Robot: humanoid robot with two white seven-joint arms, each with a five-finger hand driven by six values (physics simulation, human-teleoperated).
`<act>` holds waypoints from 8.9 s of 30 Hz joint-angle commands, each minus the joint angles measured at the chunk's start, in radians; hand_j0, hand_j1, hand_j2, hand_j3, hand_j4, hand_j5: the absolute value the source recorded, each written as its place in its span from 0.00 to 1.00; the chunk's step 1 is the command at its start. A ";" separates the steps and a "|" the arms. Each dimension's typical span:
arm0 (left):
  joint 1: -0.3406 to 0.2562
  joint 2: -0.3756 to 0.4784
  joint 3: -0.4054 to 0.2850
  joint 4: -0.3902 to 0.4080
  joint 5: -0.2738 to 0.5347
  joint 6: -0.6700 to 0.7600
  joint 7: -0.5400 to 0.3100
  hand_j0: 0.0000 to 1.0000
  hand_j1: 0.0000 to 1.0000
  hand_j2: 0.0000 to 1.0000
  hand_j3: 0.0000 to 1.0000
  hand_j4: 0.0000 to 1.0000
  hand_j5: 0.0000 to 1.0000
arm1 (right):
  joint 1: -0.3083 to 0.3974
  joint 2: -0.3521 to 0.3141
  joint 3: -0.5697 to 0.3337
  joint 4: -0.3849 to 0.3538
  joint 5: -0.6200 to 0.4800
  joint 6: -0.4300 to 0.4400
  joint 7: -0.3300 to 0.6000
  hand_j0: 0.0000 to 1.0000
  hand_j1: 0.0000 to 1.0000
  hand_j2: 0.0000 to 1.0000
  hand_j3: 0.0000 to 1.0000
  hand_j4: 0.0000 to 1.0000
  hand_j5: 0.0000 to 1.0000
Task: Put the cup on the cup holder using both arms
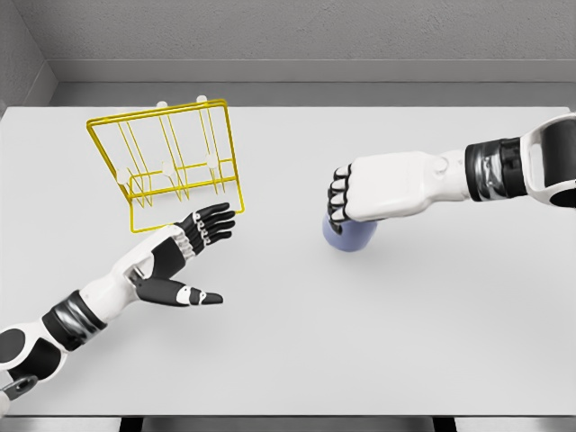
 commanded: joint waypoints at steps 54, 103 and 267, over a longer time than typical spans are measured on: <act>0.006 -0.016 0.010 0.028 0.005 0.018 0.000 1.00 1.00 1.00 1.00 1.00 1.00 | 0.066 0.197 -0.073 0.001 0.089 0.002 0.098 1.00 1.00 1.00 1.00 1.00 1.00; -0.126 -0.283 -0.044 0.216 -0.057 0.193 -0.002 1.00 1.00 1.00 1.00 1.00 1.00 | 0.647 0.153 -1.018 0.337 -0.308 0.002 0.103 1.00 1.00 1.00 1.00 1.00 1.00; -0.387 -0.052 0.093 0.149 0.052 0.096 0.008 0.57 0.57 0.57 0.57 0.57 0.57 | 0.661 0.149 -1.036 0.340 -0.308 0.002 0.103 1.00 1.00 1.00 1.00 1.00 1.00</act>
